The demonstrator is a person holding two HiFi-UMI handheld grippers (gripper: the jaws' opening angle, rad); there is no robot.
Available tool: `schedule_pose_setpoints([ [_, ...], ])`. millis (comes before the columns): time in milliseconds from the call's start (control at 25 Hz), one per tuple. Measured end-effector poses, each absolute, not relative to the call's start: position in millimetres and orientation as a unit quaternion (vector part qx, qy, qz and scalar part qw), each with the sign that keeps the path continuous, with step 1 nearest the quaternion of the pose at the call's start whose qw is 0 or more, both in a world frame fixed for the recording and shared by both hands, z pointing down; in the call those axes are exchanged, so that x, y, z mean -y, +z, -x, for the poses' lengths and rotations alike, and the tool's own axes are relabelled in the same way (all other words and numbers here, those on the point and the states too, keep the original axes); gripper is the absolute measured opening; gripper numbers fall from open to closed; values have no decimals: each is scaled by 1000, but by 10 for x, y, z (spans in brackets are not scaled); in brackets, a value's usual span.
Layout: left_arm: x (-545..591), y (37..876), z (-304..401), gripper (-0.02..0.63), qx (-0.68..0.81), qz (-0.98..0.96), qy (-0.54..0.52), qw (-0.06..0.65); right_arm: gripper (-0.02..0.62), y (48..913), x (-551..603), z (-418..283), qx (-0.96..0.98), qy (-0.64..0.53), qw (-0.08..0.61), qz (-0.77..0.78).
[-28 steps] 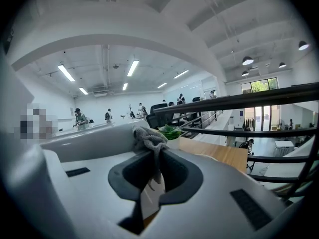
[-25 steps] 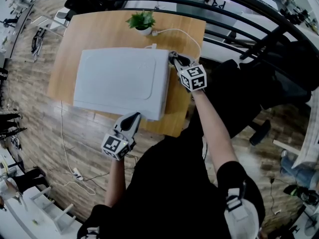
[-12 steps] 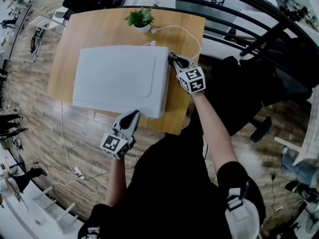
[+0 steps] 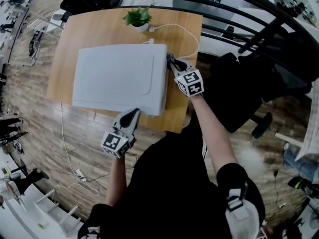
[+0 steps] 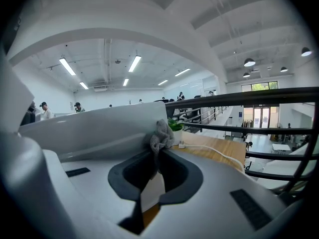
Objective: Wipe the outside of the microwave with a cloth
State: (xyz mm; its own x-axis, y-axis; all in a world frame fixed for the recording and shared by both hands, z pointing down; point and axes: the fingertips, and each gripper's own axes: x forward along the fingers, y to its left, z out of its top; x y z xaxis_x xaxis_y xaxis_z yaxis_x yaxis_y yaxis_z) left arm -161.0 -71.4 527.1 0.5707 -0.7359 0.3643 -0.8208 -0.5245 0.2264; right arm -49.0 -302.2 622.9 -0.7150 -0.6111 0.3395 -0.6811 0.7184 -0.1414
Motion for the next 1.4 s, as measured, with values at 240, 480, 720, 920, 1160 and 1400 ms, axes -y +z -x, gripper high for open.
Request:
schedule_pose_setpoints([
  [240,724,5248,1610,2,448,-868,104,186,25,6270,2837,511,918,126,141,-348],
  [480,718,5264,1612,2,446,-870,105,182,25,6330,2631,528,918,133,140,-347],
  [720,718,5268,1605,2,444,-871,104,180,25,6333,2486,537,917,138,135,-350],
  [920,709,5257,1600,2,446,-871,103,178,25,6322,2369,544,917,138,129,-350],
  [1160,708,5276,1623,2,448,-871,85,186,25,6322,2231,551,915,144,127,-354],
  [1400,697,5273,1615,2,439,-875,86,183,25,6361,2070,566,913,155,133,-353],
])
